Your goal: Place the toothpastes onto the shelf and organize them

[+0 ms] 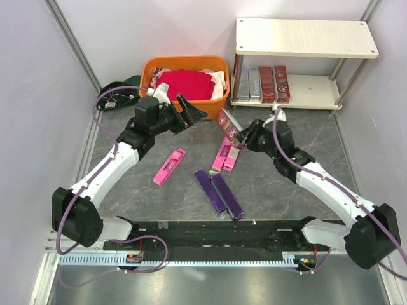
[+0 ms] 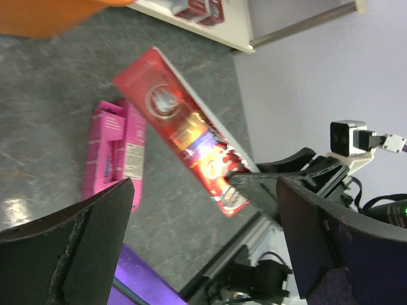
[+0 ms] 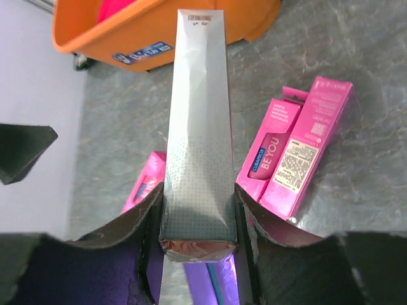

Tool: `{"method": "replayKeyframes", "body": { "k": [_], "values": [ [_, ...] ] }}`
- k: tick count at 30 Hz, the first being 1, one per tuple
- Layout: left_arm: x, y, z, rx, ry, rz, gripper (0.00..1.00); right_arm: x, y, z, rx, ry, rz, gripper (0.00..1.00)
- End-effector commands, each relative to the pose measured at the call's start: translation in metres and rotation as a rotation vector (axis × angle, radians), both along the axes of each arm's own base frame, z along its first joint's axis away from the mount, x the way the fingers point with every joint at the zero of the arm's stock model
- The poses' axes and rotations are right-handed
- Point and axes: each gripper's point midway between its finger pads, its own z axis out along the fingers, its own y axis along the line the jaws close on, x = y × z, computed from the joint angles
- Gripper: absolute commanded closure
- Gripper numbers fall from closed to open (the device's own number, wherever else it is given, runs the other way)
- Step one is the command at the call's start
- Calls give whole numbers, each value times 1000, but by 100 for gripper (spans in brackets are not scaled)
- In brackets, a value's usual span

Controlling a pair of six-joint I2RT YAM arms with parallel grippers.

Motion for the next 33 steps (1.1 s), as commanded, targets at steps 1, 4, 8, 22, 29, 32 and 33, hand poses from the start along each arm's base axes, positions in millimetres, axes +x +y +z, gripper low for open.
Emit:
{"method": "replayKeyframes", "body": {
  "k": [1,4,8,22,29,32,33],
  "values": [
    [4,19,0,156,-52,39,0,-1,-12,52,279,-70,52,64],
    [7,17,-2,161,-50,32,0,2,-43,53,381,-48,15,64],
    [13,13,-10,179,-39,17,0,5,-88,49,476,-39,-43,64],
    [19,2,-28,220,-8,-41,0,28,-193,51,587,-118,-196,64],
    [20,2,-32,227,-4,-42,0,58,-224,60,557,-167,-279,65],
    [20,3,-31,229,-9,-41,0,72,-234,59,560,-181,-312,65],
    [19,3,-32,231,-8,-44,0,76,-238,59,564,-189,-331,65]
  ]
}}
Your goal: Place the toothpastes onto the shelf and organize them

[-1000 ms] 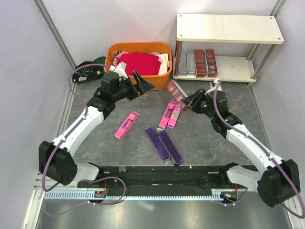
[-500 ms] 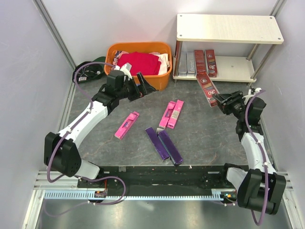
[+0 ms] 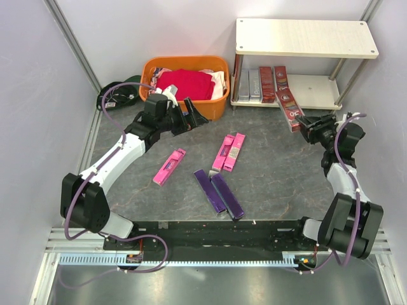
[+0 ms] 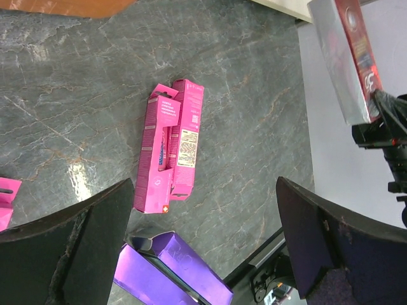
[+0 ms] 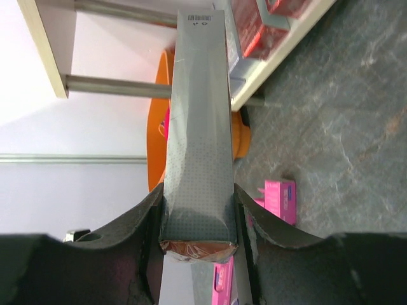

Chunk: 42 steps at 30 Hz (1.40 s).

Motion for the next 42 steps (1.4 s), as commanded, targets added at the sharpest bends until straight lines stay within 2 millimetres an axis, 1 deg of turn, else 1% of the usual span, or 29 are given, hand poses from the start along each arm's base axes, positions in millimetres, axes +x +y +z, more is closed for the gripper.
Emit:
{"method": "replayKeyframes", "body": {
  "k": [1,2,4,7,8,9,10,11,12,13,15,16,18,22,26,27,28,30,31,32,33,34,35,38,39,41,42],
  "values": [
    [4,-2,16,14,-64,-28,0,28,-19,53,-53,-192,-63,65],
    [4,-2,16,16,-67,-28,0,35,-22,48,-33,-179,-72,65],
    [4,-2,14,21,-63,-27,0,44,-30,46,-34,-189,-103,65],
    [5,0,13,30,-63,-22,0,62,-43,41,-47,-180,-143,66],
    [6,0,13,31,-63,-21,0,72,-46,38,-45,-173,-147,66],
    [6,0,13,34,-64,-22,0,78,-47,38,-45,-180,-145,65],
    [6,1,13,37,-63,-20,0,88,-50,29,-37,-160,-156,66],
    [6,1,12,40,-61,-16,0,96,-49,36,-35,-180,-152,65],
    [6,2,13,42,-64,-14,0,103,-49,38,-23,-193,-154,66],
    [6,3,11,47,-60,-12,0,114,-52,35,-12,-194,-156,66],
    [6,4,11,52,-59,-8,0,123,-54,38,-3,-212,-161,66],
    [5,4,12,52,-59,-6,0,132,-58,35,-5,-208,-175,66],
    [5,5,10,57,-57,-3,0,141,-60,28,-9,-192,-180,66],
    [4,7,10,64,-57,2,0,161,-70,9,-2,-174,-211,66],
    [4,7,9,61,-50,1,0,179,-76,0,9,-172,-223,66],
    [4,7,8,64,-48,4,0,183,-78,-8,12,-151,-228,65],
    [5,6,7,63,-45,3,0,191,-78,-1,1,-163,-221,65],
    [6,5,5,63,-38,1,0,200,-77,-15,-8,-130,-213,65],
    [6,3,4,62,-36,-4,0,206,-77,-12,-13,-141,-210,65],
    [7,3,3,62,-35,-6,0,209,-76,-17,-15,-124,-206,65],
    [7,3,3,61,-32,-7,0,213,-77,-28,-12,-106,-205,65],
    [7,3,3,59,-31,-8,0,217,-76,-27,-12,-112,-199,65],
    [6,2,3,60,-30,-9,0,220,-76,-30,-7,-108,-195,65],
    [7,3,2,61,-29,-9,0,226,-72,-47,0,-79,-183,63],
    [6,3,4,60,-34,-9,0,229,-72,-56,1,-63,-176,63],
    [6,4,2,64,-31,-9,0,231,-68,-66,9,-48,-165,62],
    [6,4,2,62,-32,-8,0,232,-67,-77,13,-32,-162,60]
  ]
}}
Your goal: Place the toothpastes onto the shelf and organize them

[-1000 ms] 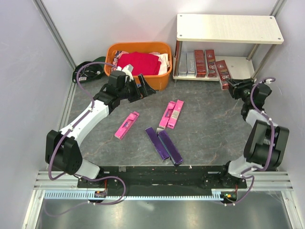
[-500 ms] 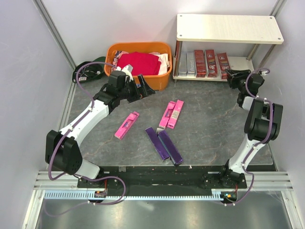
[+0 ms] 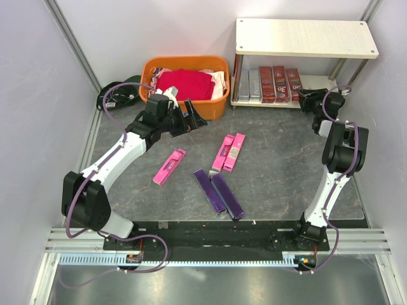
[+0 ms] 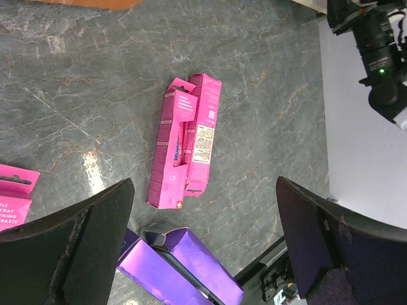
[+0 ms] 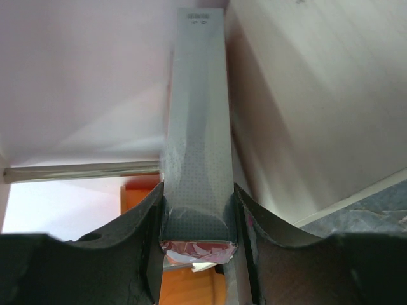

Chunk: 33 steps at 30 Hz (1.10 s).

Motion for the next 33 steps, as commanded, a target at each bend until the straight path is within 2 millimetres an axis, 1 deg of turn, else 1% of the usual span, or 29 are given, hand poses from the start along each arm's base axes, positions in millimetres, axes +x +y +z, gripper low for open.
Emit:
{"method": "replayKeyframes", "body": {
  "k": [1,2,3,5,6,7,8,10,11,13,14,15,16,17,19,20,22,23,25,26,28,29,33],
  "values": [
    [5,-2,15,11,-54,-20,0,13,7,2,-14,-45,33,59],
    [5,-2,15,10,-55,-19,0,13,5,-2,-13,-41,30,58],
    [5,-2,16,8,-56,-19,0,13,6,-10,-8,-29,31,54],
    [4,-1,16,10,-57,-18,0,14,8,-15,3,-27,37,49],
    [4,-1,16,9,-55,-19,0,15,9,-22,10,-18,39,45],
    [4,-2,16,7,-56,-20,0,15,10,-24,20,-16,45,41],
    [3,-2,16,7,-52,-22,0,16,11,-28,24,-8,48,34],
    [3,-3,15,5,-48,-26,0,15,13,-33,26,9,51,27],
    [3,-3,14,4,-47,-29,0,14,14,-34,27,15,52,19],
    [2,-3,14,3,-44,-27,0,11,14,-37,28,39,50,9],
    [2,-3,14,0,-45,-30,0,9,13,-33,14,43,43,2],
    [2,-3,14,1,-43,-30,0,7,13,-34,8,55,42,2],
    [1,-4,13,0,-39,-32,0,4,13,-39,10,92,40,2],
    [1,-5,13,-1,-39,-37,0,1,13,-34,-9,96,45,2],
    [0,-5,12,-2,-38,-41,0,-5,13,-38,-23,143,40,2],
    [0,-5,12,-1,-36,-43,0,-9,11,-30,-53,142,35,2],
    [-1,-5,11,0,-34,-45,0,-14,11,-28,-81,160,23,2],
    [-1,-6,9,0,-31,-48,0,-17,11,-20,-94,155,23,2],
    [-2,-6,7,-2,-23,-52,0,-20,12,-17,-106,158,30,2],
    [-1,-7,8,-3,-26,-52,0,-22,12,-12,-114,156,32,2],
    [-3,-7,7,-3,-21,-56,0,-25,13,-12,-120,170,41,2],
    [-3,-8,6,-4,-19,-58,0,-26,13,-8,-122,164,39,2],
    [-4,-7,6,-4,-18,-57,0,-31,13,-4,-137,175,33,2]
  ]
}}
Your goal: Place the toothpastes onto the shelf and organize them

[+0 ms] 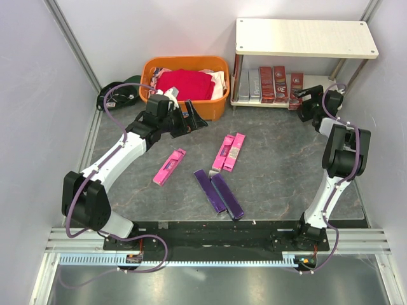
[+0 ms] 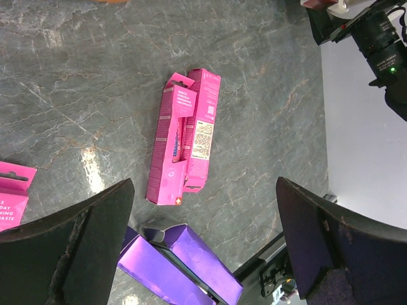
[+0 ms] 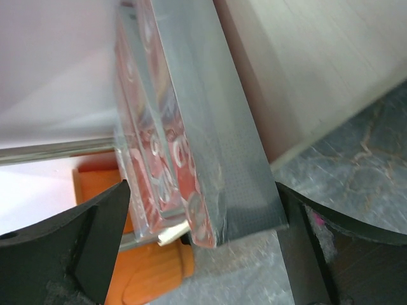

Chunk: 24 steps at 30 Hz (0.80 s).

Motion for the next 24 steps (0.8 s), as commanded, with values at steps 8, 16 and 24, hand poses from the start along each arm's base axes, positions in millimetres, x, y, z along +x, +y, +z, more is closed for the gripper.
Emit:
{"method": "replayKeyframes", "body": {
  "k": [8,16,24],
  "values": [
    [-4,-6,2,1,-17,-47,0,-21,-4,39,-94,-26,-34,9],
    [-3,-5,-2,6,-8,-43,0,-4,-9,47,-94,-60,-45,30],
    [-3,-4,-3,11,-7,-36,0,21,-9,27,-45,-63,-33,33]
  ]
}}
